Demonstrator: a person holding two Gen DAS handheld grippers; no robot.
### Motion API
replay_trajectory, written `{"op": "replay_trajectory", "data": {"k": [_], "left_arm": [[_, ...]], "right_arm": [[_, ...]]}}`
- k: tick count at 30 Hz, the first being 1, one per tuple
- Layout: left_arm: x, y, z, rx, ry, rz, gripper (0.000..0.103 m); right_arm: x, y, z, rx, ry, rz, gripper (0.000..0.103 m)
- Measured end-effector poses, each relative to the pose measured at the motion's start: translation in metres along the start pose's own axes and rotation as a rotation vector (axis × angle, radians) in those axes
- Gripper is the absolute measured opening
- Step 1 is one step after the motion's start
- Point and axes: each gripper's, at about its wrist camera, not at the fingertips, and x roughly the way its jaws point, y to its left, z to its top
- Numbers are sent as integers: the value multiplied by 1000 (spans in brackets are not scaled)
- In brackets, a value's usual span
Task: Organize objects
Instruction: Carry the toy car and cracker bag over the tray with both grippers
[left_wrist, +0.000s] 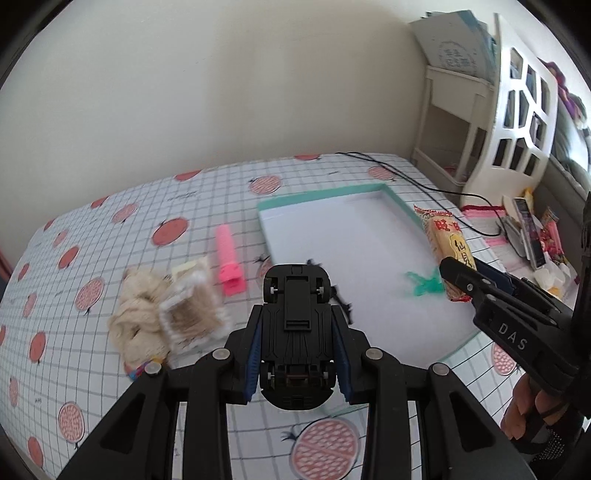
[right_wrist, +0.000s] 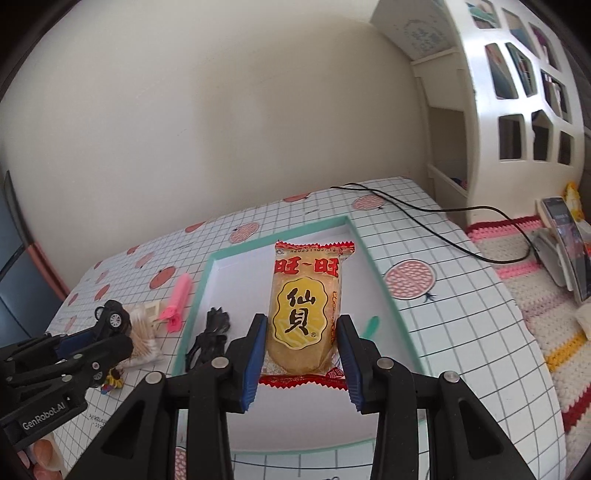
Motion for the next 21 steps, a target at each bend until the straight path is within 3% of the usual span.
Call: {"op": "replay_trajectory", "data": {"k": [7,21], "left_arm": [[21,-37,10,61,12,-54,35],[71,-55,-20,68,147,-56,35]], "right_arm": [[-2,-7,1,9,5,-28,41],[29,-9,-16,17,181,-53,41]]}}
